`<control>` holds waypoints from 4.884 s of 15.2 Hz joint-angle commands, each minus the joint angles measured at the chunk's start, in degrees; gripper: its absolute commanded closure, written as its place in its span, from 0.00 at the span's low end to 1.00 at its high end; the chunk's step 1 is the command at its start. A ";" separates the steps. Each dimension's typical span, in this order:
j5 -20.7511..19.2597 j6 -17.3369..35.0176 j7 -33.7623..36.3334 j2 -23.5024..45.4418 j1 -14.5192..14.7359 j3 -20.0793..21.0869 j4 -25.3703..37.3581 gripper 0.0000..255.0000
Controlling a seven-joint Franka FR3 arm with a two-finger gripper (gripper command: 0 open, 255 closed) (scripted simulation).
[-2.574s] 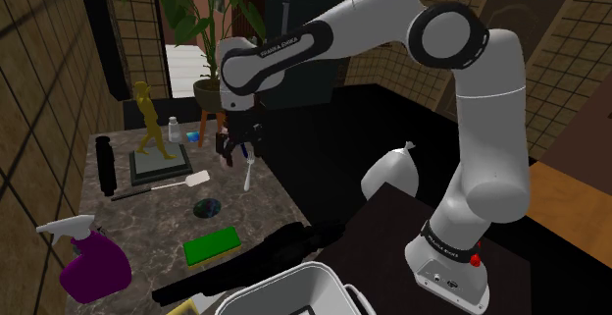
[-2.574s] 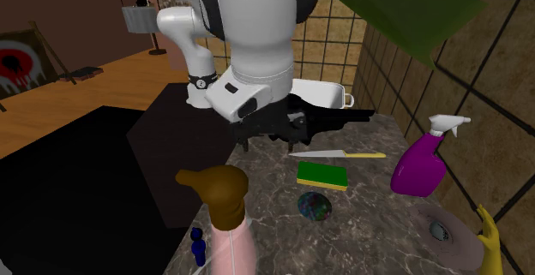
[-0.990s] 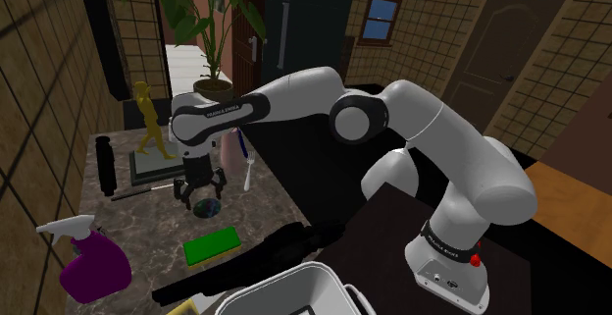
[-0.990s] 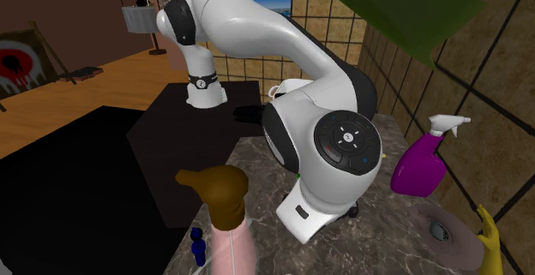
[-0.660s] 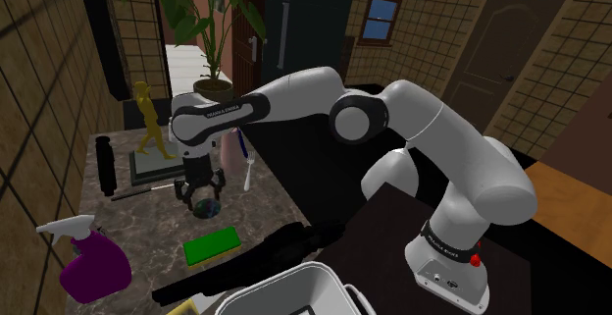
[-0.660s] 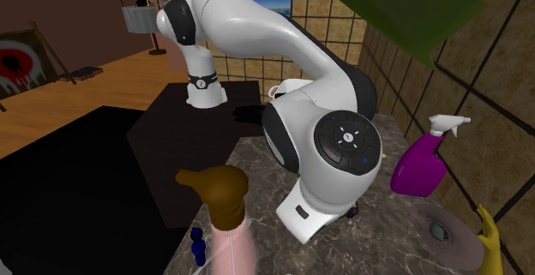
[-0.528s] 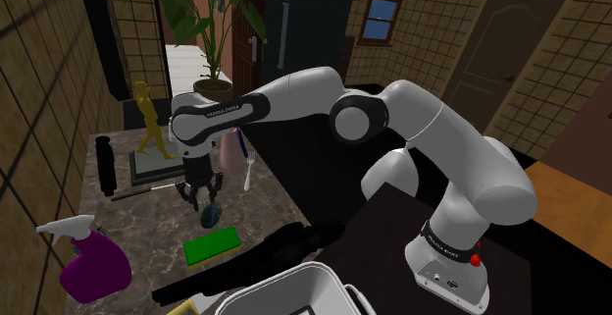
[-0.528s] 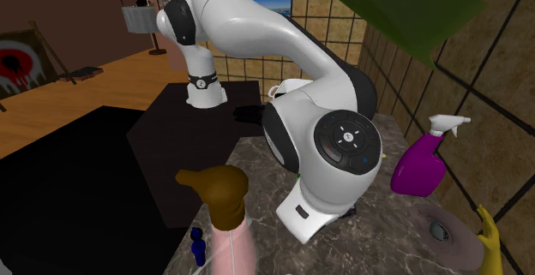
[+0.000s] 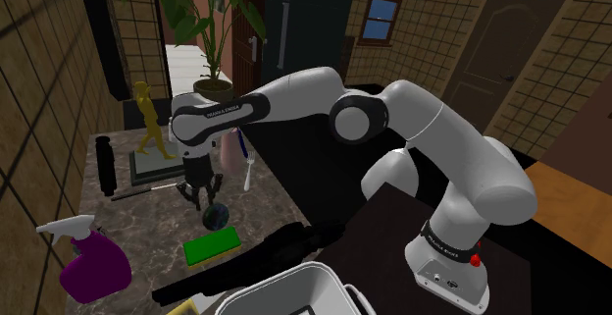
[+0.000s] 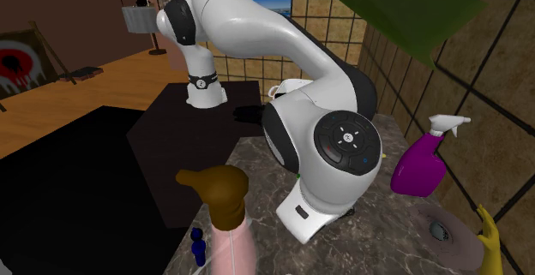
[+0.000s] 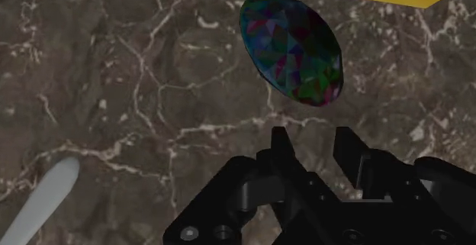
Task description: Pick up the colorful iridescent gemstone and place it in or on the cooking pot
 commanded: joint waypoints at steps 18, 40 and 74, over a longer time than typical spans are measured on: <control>2.73 36.08 -15.03 -19.37 -6.28 5.62 -42.03 0.00; 3.45 31.36 -14.04 -25.86 -7.17 6.52 -43.62 1.00; 9.54 24.51 -9.54 -49.59 -7.79 11.52 -58.57 1.00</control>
